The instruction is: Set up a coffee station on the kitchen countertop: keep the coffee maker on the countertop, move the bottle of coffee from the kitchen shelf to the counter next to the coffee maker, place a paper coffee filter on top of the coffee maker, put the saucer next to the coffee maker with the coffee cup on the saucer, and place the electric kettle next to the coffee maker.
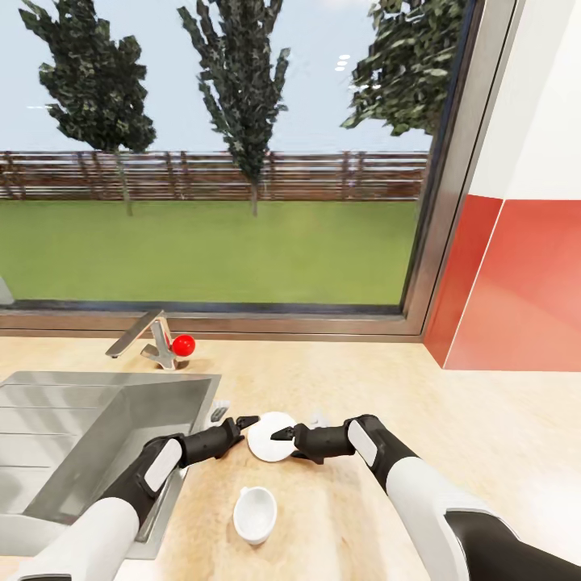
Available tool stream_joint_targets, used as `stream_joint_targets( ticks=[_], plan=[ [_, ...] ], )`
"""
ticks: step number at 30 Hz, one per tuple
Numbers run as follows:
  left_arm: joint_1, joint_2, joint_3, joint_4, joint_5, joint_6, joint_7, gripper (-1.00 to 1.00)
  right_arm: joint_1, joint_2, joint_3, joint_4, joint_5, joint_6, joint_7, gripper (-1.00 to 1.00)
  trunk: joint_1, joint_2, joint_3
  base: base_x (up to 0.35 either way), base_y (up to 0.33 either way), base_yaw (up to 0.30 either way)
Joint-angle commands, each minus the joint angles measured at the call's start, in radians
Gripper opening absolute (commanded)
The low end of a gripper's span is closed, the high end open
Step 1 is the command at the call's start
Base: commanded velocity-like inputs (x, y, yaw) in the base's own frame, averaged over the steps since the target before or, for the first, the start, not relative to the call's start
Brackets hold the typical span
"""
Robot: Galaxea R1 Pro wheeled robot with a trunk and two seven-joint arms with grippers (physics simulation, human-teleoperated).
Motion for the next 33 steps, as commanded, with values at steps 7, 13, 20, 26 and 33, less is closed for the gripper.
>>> stream_joint_targets(
  ticks=[7,13,20,26,33],
  plan=[
    [-0.001,-0.007,0.0,0.001,-0.008,0.007,0.002,1.0,0.0,0.001,-0.003,0.001,0.017,0.005,0.0,1.0,0.001,-0.002,-0.003,0.0,0.0,0.0],
    [-0.001,-0.007,0.0,0.001,-0.01,0.006,0.002,1.0,0.0,0.001,-0.003,0.001,0.017,0.005,0.0,1.0,0.001,-0.002,-0.003,0.0,0.0,0.0],
    [-0.001,0.002,0.001,0.001,-0.008,0.003,0.002,1.0,0.0,0.001,-0.003,0.001,0.017,0.005,0.0,1.0,0.001,-0.002,-0.003,0.0,0.0,0.0],
    [-0.001,0.006,0.002,0.001,-0.008,-0.072,0.002,1.0,0.0,0.001,-0.003,0.001,0.017,0.005,0.0,1.0,0.001,-0.002,-0.003,0.0,0.0,0.0],
    [0.0,0.001,0.0,0.001,-0.008,-0.093,0.003,1.0,0.0,0.001,-0.004,0.001,0.017,0.005,0.0,1.0,0.001,-0.002,-0.003,0.0,0.0,0.0]
  ],
)
